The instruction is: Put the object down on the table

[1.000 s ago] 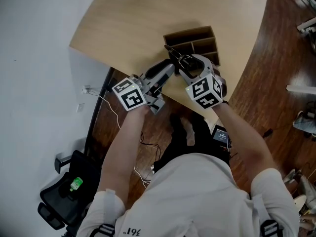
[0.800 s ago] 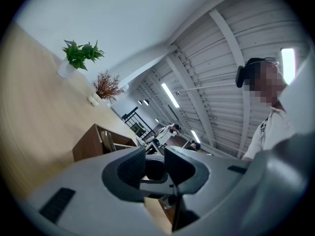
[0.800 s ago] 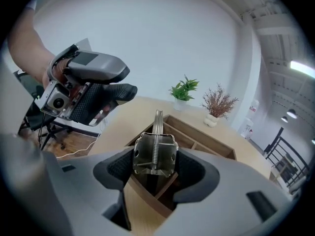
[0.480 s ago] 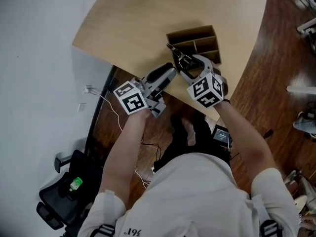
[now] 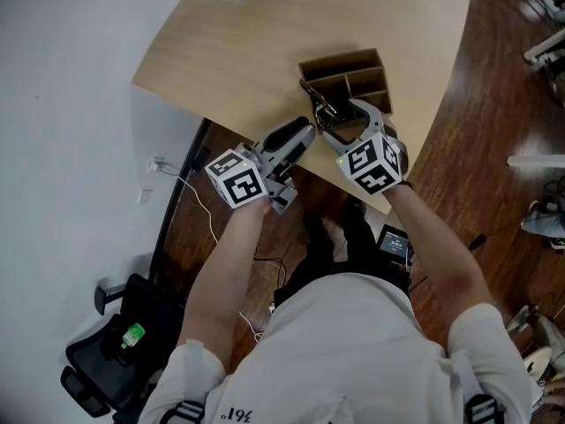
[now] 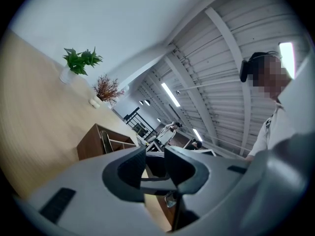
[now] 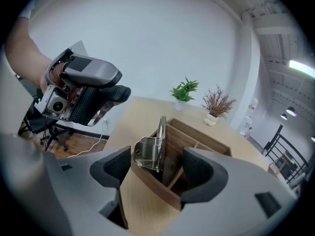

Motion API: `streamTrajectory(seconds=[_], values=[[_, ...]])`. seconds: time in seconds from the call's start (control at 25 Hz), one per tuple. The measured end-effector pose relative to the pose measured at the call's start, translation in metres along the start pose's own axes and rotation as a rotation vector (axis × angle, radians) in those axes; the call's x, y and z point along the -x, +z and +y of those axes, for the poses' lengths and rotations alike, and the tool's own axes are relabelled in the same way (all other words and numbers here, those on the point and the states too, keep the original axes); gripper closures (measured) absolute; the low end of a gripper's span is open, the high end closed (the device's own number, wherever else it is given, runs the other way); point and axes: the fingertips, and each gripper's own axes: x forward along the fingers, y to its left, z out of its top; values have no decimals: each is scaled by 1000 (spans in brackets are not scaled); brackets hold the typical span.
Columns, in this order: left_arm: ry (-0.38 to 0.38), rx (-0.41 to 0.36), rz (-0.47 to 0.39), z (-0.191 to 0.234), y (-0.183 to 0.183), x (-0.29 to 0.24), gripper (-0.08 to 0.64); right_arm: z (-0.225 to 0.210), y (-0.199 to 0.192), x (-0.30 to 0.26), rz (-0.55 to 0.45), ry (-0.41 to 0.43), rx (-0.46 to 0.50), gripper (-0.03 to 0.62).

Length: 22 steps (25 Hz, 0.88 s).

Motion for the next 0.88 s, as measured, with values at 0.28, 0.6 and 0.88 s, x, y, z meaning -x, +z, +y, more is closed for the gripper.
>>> streamTrajectory(seconds=[0.28, 0.6, 0.88], values=[[8, -32, 50, -7, -7, 4, 466, 5, 3, 18, 0, -2, -30, 282], [25, -79, 107, -21, -17, 16, 531, 9, 5, 55, -11, 9, -144, 353], [28, -118, 149, -41, -30, 30, 560, 14, 5, 93, -31, -8, -212, 496]])
